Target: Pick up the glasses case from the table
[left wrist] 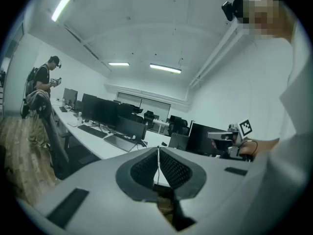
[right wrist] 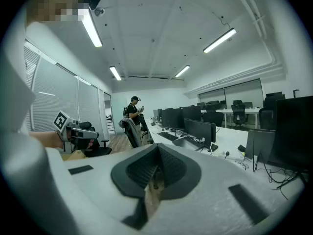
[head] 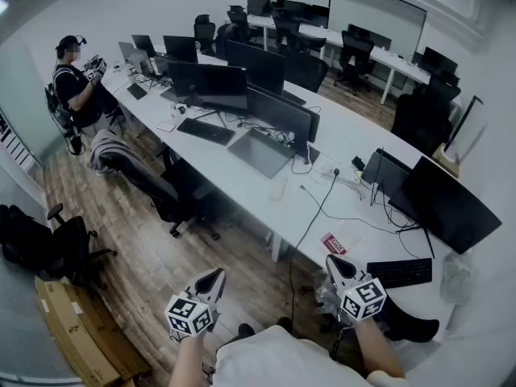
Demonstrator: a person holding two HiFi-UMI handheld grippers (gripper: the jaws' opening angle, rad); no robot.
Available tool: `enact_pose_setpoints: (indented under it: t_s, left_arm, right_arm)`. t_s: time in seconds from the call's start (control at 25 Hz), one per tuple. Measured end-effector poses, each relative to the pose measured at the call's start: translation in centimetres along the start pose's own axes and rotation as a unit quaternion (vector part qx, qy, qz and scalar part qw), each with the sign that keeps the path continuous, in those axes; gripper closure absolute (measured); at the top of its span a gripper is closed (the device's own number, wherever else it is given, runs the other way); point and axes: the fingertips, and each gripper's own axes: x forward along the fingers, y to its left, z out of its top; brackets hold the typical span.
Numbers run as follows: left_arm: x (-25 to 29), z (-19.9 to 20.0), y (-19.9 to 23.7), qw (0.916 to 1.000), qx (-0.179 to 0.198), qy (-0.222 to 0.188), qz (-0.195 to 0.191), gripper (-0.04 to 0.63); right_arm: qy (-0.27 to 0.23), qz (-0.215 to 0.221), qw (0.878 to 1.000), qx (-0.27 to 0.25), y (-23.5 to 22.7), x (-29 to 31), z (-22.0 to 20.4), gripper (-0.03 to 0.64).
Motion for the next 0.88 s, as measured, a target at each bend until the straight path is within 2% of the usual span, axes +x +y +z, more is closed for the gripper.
enact_pose_setpoints:
  t_s: [0.88]
  left_arm:
    - [2.3, -0.8, -1.8, 0.9997, -0.005, 0.002, 0.023, 0.583]
  right_arm:
    - [0.0, 0.018, 1.0, 0.011, -3.0, 1.0, 0.2, 0.619]
